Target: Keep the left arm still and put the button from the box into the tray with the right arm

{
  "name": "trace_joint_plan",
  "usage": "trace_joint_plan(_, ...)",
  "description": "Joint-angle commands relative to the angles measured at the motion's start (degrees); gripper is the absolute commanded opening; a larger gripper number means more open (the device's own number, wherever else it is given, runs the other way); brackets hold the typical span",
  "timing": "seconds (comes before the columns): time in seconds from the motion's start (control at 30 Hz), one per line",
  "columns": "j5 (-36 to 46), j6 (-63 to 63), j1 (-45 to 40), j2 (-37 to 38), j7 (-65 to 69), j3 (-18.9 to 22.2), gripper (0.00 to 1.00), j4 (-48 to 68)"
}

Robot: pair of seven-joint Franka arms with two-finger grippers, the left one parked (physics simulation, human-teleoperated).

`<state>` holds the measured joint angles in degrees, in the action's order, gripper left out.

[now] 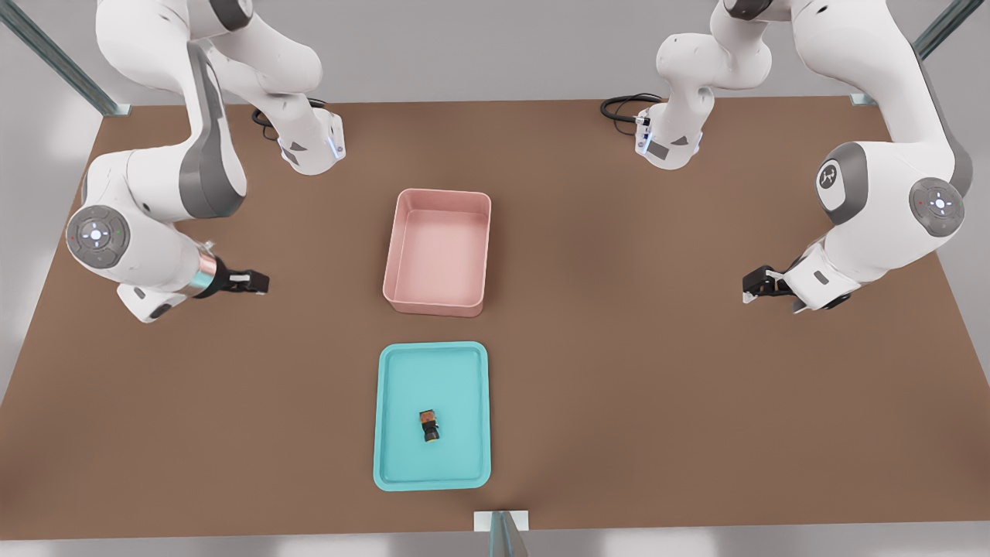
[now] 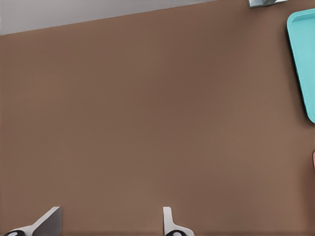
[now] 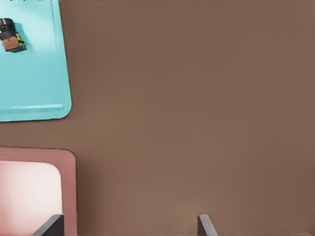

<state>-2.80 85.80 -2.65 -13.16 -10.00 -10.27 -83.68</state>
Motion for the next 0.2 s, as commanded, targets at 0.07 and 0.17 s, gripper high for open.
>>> trace_joint_plan(0.07, -0.71, -0.46, -0.16, -0.11, 3.59, -0.01, 1.00, 0.10)
trace_joint_plan(0.17, -0.54, -0.63, -0.16, -0.02, 3.32, -0.01, 1.00, 0.10)
